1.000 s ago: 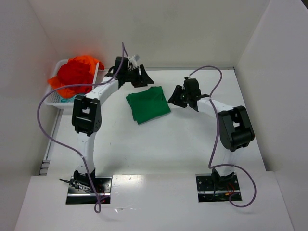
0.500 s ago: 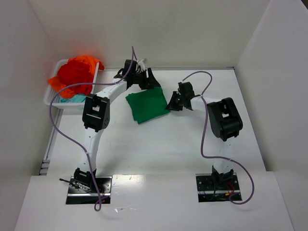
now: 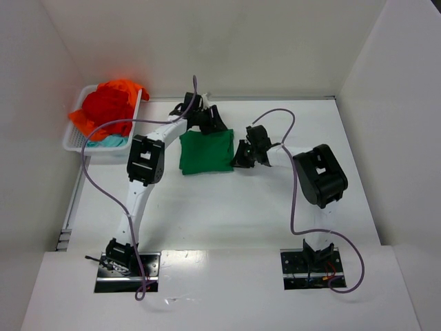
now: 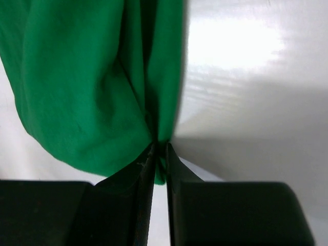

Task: Fold and stack the t-shirts
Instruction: Smooth out wrinkles on the folded tshirt

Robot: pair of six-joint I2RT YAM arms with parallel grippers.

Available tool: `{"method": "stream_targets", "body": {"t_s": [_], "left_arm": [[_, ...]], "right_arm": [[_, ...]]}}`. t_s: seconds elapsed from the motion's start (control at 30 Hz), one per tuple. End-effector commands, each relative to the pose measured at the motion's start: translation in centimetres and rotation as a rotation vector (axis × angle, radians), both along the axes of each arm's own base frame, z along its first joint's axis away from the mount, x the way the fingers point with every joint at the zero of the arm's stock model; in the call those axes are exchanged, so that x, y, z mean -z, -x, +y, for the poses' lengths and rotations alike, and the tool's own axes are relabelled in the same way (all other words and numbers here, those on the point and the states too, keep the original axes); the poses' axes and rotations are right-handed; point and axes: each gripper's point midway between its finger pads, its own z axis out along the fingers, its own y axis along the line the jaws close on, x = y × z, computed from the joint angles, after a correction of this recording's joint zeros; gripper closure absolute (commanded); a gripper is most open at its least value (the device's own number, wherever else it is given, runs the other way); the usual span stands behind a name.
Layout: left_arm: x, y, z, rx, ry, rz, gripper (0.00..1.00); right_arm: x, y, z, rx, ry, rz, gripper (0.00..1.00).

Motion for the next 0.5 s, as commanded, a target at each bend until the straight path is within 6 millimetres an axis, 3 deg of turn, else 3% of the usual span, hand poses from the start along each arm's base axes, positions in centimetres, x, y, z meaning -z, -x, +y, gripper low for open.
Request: {"method": "stream_targets", "body": {"t_s": [0.0,0.2,0.27,0.47], "left_arm": [[0.2,-1.0,-0.5,-0.031,-0.022,-0.009,0.39],[0.2,-2.0,-0.6,-0.057,-0.061,-0.026,0.39],[-0.7,-2.2,-0.5,-0.066,-0.063,-0.038,0.39],[-7.6,-2.9,0.8,-0.059,-0.048,-0.158,0.32]], "right_arm": [[-1.5,1.4,-0.1,0.009,-0.008,-0.011,0.83],[-1.9,3.4,0.5,0.007,-0.011,-0.002,0.83],[-2.5,3.4,0.3,0.021,-0.014,-0.014,0.83],[-4.6,2.7,-0.2,0.046,0.0,-0.071,0.83]]}}
